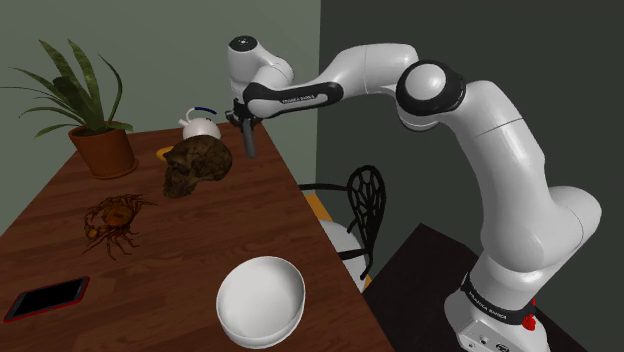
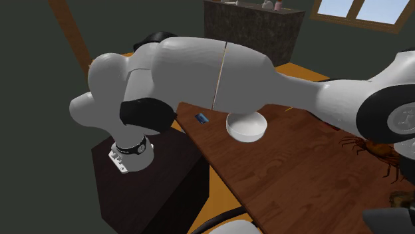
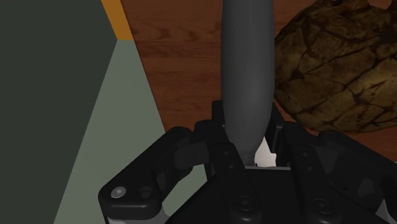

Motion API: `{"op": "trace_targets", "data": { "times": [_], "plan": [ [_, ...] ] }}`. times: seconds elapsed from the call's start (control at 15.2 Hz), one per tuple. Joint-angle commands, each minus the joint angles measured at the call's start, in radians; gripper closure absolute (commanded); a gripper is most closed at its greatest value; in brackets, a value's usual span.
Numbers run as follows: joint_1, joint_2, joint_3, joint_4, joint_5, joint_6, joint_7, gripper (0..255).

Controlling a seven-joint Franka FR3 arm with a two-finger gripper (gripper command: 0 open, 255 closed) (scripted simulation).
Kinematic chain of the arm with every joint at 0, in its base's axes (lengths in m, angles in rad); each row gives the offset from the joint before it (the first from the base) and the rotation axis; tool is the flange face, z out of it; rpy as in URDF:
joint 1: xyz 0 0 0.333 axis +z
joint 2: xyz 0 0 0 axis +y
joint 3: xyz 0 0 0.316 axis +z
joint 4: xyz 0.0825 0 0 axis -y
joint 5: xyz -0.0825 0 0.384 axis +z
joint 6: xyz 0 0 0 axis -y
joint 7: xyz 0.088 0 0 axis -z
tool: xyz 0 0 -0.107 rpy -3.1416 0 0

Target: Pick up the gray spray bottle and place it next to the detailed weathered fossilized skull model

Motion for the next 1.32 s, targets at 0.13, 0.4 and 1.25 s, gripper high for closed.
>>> {"op": "trace_targets", "data": {
  "times": [0.13, 0.4, 1.25],
  "plan": [
    [-0.008, 0.009, -0.011, -0.037, -0.016, 0.036, 0.028, 255],
    [-0.013, 0.022, -0.023, -0.066, -0.034, 0.070, 0.054, 255],
    [-0.009, 0.083, -0.073, -0.119, -0.099, 0.167, 0.132, 255]
  ]
}}
